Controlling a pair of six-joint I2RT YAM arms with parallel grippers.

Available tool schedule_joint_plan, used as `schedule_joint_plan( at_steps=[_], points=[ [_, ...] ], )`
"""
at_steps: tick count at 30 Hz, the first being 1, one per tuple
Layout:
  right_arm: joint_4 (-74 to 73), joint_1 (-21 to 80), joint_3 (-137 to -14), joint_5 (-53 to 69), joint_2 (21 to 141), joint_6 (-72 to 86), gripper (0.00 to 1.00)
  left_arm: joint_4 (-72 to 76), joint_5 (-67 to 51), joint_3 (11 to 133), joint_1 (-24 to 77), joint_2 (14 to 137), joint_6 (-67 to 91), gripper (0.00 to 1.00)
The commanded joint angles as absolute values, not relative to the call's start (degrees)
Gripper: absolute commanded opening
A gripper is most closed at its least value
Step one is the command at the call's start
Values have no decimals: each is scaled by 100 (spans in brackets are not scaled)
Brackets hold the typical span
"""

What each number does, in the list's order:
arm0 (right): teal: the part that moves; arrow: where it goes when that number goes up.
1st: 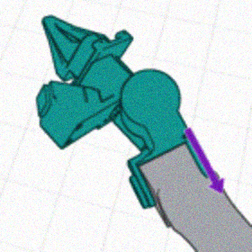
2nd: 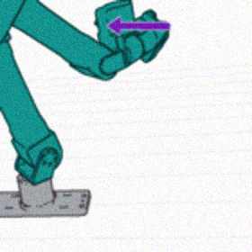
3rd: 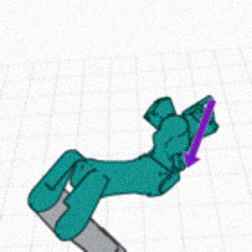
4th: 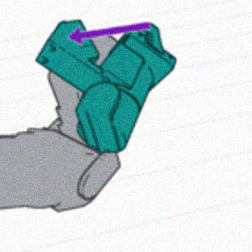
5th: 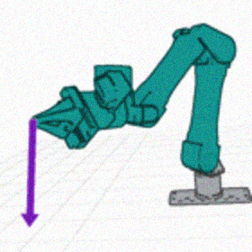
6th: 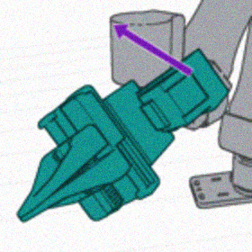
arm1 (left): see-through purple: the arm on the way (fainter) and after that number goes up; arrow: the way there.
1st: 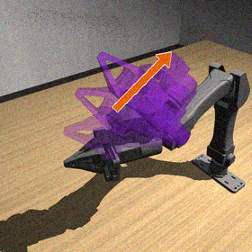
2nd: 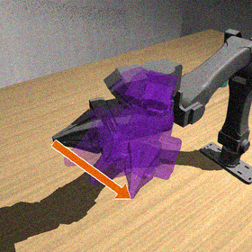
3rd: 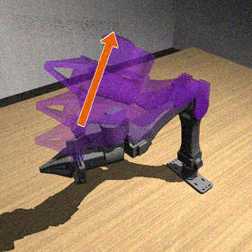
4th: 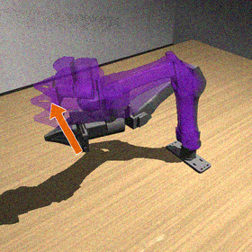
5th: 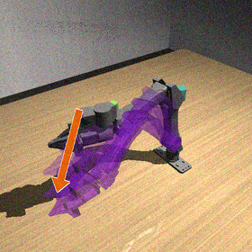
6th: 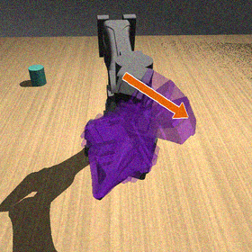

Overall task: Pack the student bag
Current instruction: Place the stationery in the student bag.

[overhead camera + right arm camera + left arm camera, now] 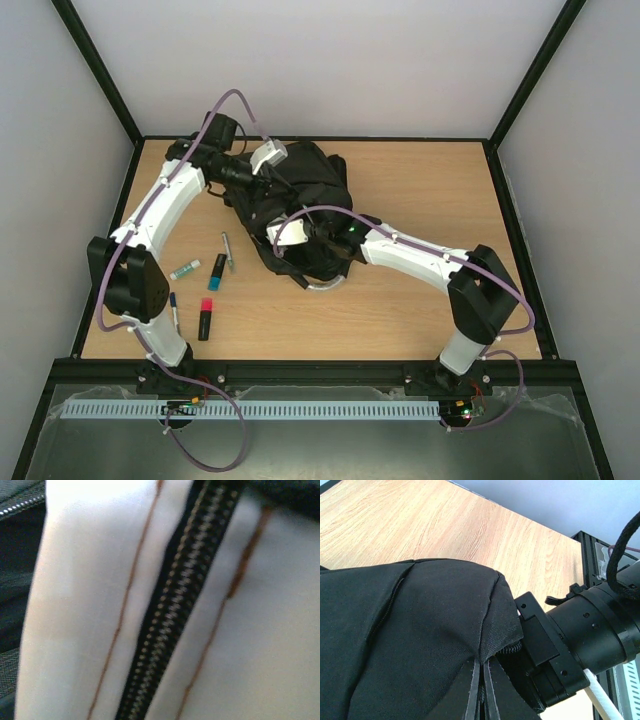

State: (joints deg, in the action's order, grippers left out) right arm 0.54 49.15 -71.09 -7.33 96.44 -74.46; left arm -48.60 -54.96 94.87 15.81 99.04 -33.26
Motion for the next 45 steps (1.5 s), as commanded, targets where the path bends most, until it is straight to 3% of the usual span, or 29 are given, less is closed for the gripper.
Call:
schedule_joint_plan(
  at_steps=[1,20,22,26,29,39,45],
  points=[
    [937,4948,-7152,-925,9622,-7892,1,-5100,-6344,9892,1576,9924,-3588,3],
    [2985,4765,-6980,-1416,10874,-8508,2,-5875,-6586,9929,1566,9864,-4173,2],
    [2750,4768,-6896,-1346,10784,-8460,9,-5878,-6588,9907,1572,9858,-4183,2],
    [1813,4778,-6825,-1106,10418,-7964,44,-5858,-6584,9875,1570,9861,-4191,3],
    [1161,4786,-6830,-986,10197,-7496,59,-5859,-6581,9860,1573,9871,-4192,2],
    [-1031,4860,-6981,-457,9055,-5702,78,-5875,-6564,9795,1552,9914,-4180,2],
    [-2168,4855,-6447,-145,8230,-5175,83,-5889,-6602,9672,1521,9931,-4214,2]
  ],
)
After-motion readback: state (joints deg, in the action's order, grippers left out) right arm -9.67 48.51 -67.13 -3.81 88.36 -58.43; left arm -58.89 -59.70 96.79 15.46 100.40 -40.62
